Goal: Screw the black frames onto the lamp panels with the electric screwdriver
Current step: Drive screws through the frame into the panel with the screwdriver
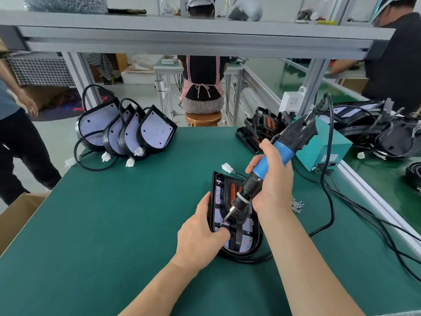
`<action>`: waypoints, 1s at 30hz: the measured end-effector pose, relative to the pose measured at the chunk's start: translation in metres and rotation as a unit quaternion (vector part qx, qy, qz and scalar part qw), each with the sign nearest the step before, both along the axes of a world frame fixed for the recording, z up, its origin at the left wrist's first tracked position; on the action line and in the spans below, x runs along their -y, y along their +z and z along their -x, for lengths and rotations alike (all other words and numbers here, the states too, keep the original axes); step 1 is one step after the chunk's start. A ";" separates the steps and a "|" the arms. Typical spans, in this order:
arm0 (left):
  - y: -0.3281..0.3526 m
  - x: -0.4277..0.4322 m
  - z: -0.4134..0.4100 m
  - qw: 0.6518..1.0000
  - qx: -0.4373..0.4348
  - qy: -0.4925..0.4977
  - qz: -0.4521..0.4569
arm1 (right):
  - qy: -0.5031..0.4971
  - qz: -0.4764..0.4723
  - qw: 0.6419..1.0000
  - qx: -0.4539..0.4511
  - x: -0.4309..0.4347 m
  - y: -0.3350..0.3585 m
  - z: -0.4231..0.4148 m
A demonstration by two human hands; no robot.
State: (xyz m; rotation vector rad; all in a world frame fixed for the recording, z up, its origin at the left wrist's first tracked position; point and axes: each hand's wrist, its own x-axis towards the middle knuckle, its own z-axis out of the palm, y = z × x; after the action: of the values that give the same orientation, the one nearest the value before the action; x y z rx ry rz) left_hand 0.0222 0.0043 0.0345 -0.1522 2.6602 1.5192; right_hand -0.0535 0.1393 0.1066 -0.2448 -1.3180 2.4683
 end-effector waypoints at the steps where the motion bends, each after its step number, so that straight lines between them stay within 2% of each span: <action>1: 0.000 0.000 0.000 1.000 0.001 0.000 -0.001 | 0.000 -0.002 1.000 -0.003 0.001 0.000 0.000; 13: 0.000 -0.001 0.000 1.000 0.004 0.001 0.005 | 0.013 -0.021 0.999 -0.027 0.008 0.000 0.000; 22: 0.001 -0.001 0.001 1.000 -0.003 0.007 0.003 | 0.111 -0.079 0.986 -0.101 0.014 0.003 -0.001; 30: 0.002 0.000 0.000 1.000 -0.025 -0.005 -0.006 | 0.127 -0.089 0.981 -0.117 0.016 0.002 -0.002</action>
State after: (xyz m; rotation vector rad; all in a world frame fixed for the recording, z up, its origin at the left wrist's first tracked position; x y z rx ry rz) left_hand 0.0222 0.0045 0.0363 -0.1025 2.6851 1.5572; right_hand -0.0515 0.1237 0.1089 0.2654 -1.5330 2.4619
